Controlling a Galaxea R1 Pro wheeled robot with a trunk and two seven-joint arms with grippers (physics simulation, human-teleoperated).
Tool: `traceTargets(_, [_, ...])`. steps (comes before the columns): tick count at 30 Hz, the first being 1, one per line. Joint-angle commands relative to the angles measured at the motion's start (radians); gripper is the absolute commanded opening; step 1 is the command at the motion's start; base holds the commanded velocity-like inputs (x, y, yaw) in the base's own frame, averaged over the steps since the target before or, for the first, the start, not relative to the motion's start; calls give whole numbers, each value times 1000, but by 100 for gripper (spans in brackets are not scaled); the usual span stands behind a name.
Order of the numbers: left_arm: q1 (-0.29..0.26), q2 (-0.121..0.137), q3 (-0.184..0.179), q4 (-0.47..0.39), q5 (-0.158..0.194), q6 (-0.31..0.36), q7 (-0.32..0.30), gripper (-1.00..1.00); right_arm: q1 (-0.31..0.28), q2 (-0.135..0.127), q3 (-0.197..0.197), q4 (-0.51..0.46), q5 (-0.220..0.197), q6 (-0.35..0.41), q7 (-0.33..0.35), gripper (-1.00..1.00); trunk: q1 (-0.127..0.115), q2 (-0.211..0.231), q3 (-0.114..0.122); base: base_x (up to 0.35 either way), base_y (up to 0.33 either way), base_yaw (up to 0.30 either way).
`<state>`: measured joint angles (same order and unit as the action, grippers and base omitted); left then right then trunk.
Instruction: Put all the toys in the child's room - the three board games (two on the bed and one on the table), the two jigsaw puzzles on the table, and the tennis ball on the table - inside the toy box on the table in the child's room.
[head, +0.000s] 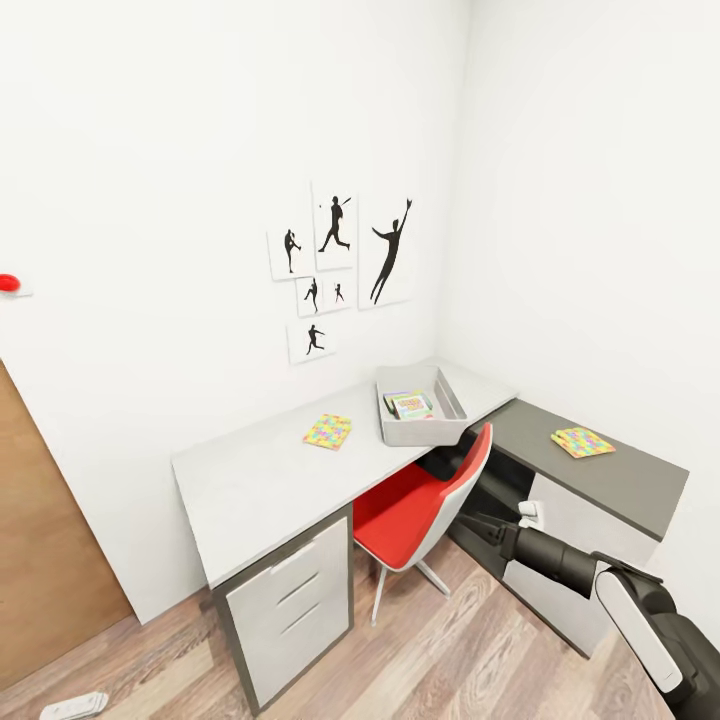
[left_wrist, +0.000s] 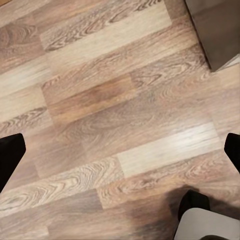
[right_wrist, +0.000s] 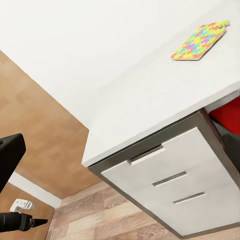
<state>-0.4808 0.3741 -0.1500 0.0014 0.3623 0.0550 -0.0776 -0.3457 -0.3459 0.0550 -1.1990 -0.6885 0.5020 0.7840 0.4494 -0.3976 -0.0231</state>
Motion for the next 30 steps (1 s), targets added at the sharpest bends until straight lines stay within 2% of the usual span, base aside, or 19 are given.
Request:
traceTargets(1, [-1, 0, -8, 0, 11, 4, -4, 100, -1, -1, 1, 0, -10, 8, -2, 100, 1, -2, -2, -45, 0, 0])
traceTargets(11, [1, 0, -9, 0, 10, 3, -4, 100, -1, 0, 2, 1, -5, 10, -2, 100, 1, -2, -2, -116, 0, -3])
traceTargets(21, [1, 0, -8, 0, 10, 3, -4, 100, -2, 1, 2, 50, -7, 16, -13, 100, 1, -2, -3, -11, 0, -204])
traceTargets(30, [1, 1, -8, 0, 10, 3, -5, 100, -2, 1, 2, 61, -8, 9, -14, 100, 1, -2, -4, 0, 64, -56])
